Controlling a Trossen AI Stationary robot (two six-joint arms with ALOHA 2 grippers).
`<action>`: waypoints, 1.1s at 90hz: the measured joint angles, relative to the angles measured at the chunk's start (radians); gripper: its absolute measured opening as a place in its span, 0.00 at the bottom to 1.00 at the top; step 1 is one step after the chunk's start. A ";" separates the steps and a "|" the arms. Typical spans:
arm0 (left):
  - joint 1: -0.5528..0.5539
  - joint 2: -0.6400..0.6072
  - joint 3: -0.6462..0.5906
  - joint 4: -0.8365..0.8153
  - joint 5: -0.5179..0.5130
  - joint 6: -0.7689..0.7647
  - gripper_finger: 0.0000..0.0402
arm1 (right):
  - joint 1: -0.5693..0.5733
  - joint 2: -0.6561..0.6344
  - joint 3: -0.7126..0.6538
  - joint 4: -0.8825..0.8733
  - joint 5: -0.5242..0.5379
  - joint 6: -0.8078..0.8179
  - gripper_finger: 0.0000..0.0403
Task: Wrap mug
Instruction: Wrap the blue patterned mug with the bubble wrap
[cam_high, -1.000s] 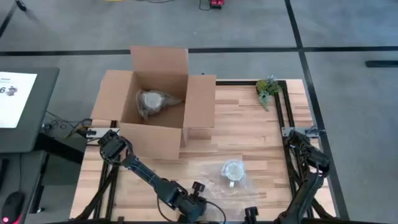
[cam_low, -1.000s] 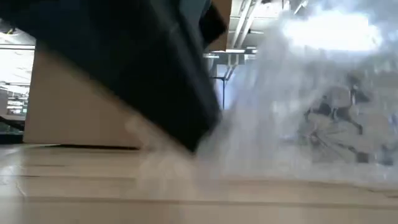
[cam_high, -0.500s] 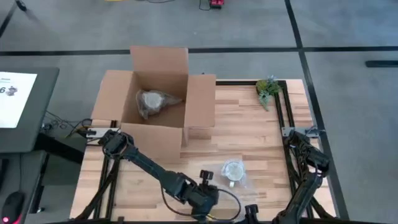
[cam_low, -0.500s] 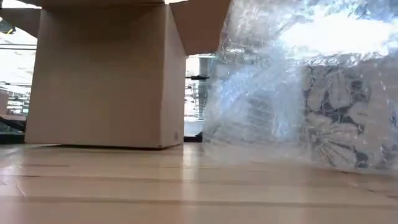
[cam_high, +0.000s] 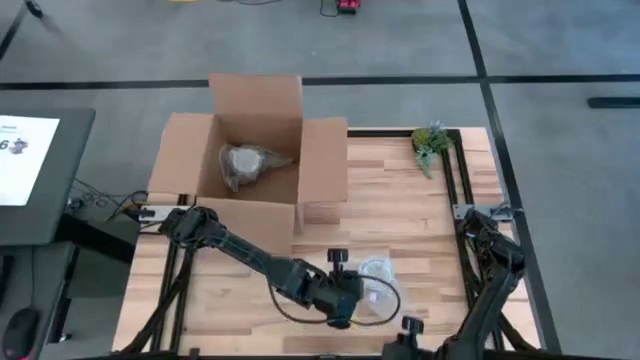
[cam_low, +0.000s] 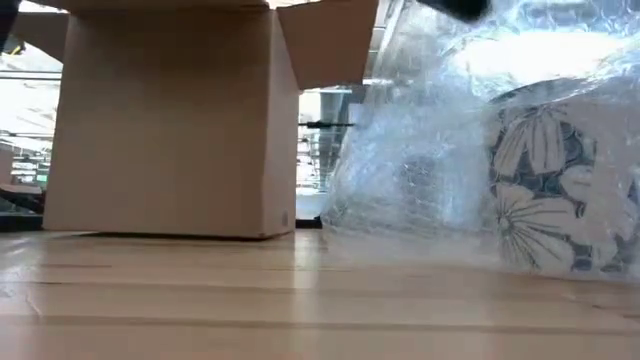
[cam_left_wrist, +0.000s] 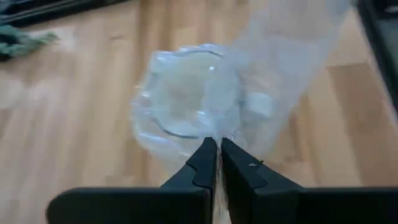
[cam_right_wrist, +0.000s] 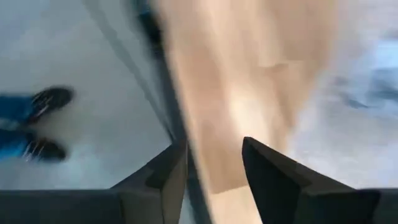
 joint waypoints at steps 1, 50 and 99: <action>0.002 0.000 0.000 0.003 -0.001 0.000 0.00 | -0.003 0.000 0.005 -0.012 0.001 0.009 0.33; 0.068 0.000 -0.004 0.004 -0.131 -0.082 0.00 | -0.172 -0.084 0.214 -0.344 -0.002 -0.114 0.01; 0.076 0.005 -0.005 0.004 -0.108 -0.126 0.00 | -0.124 -0.258 -0.200 -0.080 0.210 0.315 0.00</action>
